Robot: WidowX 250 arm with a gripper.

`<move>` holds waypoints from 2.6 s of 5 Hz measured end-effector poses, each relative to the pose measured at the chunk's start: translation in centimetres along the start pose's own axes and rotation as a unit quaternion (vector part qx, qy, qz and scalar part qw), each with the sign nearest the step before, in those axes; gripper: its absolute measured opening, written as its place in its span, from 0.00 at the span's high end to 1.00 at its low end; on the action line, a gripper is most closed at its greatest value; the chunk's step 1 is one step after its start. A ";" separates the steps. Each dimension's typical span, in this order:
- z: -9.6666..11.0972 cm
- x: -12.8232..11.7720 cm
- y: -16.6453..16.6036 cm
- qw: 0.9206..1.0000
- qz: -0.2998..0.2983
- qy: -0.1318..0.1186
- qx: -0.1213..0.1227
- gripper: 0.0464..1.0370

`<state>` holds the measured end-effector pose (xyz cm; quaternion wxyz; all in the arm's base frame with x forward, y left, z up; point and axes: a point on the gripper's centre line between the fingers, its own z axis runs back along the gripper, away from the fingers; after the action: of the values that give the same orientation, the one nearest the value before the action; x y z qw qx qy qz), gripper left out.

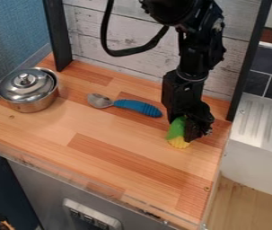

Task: Put the corn from the bottom middle to the upper right of the table

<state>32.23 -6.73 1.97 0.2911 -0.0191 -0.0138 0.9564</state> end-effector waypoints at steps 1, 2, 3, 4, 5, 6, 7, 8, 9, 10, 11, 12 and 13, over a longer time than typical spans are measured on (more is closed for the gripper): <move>0.0 0.0 0.0 1.000 -0.005 0.006 0.011 0.39; 1.8 0.8 -1.0 0.999 0.021 0.037 0.025 0.39; 3.7 3.4 -1.5 0.998 0.021 0.055 0.038 0.39; 4.5 6.5 -2.3 0.998 0.041 0.043 0.024 0.39; 4.2 11.2 -3.8 0.997 0.076 -0.029 -0.004 0.39; 3.0 14.2 -4.8 0.992 0.108 -0.061 -0.011 0.39; 1.5 15.1 -5.3 0.990 0.112 -0.083 -0.016 0.39; 0.2 15.6 -5.5 0.988 0.112 -0.101 -0.010 0.39; 0.0 15.5 -5.8 0.990 0.110 -0.088 -0.013 0.31; -0.3 16.1 -5.4 0.991 0.127 -0.052 0.005 0.05; 0.4 16.0 -5.4 0.991 0.125 -0.037 -0.001 0.03; 1.2 16.0 -5.1 0.993 0.119 -0.028 0.000 0.03; 2.8 15.8 -5.0 0.993 0.119 -0.025 0.006 0.04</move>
<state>21.73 6.17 4.47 0.1745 0.0048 -0.0127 0.9846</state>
